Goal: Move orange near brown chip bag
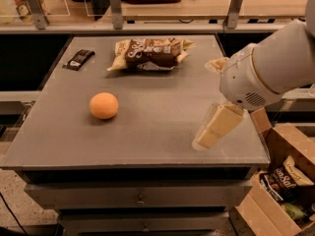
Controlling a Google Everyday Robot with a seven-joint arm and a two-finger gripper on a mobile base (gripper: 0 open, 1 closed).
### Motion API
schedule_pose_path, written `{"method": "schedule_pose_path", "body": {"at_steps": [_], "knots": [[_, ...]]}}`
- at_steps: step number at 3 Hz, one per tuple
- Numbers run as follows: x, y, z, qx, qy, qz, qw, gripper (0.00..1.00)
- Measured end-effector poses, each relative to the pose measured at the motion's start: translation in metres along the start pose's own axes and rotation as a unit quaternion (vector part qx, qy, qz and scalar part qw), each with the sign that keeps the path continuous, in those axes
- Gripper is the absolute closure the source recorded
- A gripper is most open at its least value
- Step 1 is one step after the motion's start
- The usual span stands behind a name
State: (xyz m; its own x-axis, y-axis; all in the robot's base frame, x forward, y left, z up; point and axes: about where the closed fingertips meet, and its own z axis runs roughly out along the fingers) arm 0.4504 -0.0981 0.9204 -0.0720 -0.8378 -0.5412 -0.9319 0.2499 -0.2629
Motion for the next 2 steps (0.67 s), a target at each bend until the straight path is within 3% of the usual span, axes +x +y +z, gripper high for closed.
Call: {"method": "schedule_pose_path", "body": {"at_steps": [1,2], "knots": [[-0.007,0.000,0.005,0.000,-0.024,-0.005,0.9997,0.00],[-0.026,-0.005,0.028,-0.003,-0.078,-0.013,0.9968,0.00]]}}
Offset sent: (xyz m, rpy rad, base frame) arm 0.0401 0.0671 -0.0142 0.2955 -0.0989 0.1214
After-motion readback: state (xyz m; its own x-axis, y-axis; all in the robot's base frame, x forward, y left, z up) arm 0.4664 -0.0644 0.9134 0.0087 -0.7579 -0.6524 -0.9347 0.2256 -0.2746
